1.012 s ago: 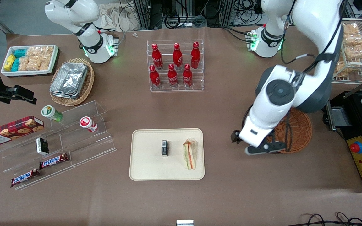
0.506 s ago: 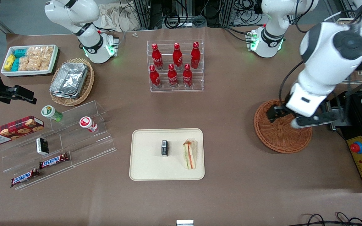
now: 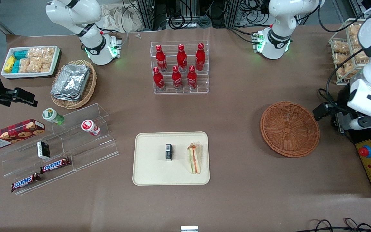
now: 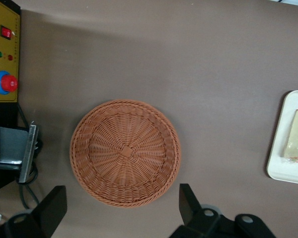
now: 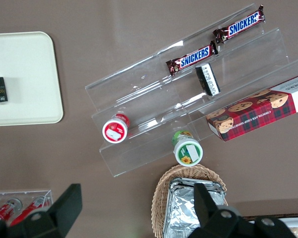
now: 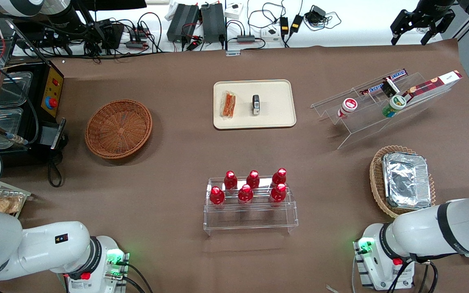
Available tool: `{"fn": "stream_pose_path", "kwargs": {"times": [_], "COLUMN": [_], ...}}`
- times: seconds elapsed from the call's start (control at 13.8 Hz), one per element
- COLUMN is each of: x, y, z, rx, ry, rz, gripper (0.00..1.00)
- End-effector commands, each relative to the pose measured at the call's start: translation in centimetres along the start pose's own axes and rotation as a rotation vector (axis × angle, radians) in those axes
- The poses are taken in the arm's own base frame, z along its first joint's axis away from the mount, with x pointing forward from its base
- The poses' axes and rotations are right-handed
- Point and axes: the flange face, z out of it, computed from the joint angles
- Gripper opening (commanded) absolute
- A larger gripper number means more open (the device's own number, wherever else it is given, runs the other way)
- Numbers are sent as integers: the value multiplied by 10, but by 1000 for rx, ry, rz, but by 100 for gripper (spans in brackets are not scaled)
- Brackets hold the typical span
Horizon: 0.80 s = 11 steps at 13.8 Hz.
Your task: Place sandwich from basket to tray
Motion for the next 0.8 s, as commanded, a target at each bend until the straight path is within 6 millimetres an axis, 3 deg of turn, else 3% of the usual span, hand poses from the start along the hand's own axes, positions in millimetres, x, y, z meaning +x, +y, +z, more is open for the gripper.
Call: {"fn": "stream_pose_path", "kwargs": {"times": [0.0,0.14,0.72], "x": [-2,6,6], "y": [0,0,-1], "z": [-15,-16,-14], "rx": [-10,-26,-23], "ry": [-7,-8,-17], "rz": [14,-1,2], "gripper": [100,100,100]}}
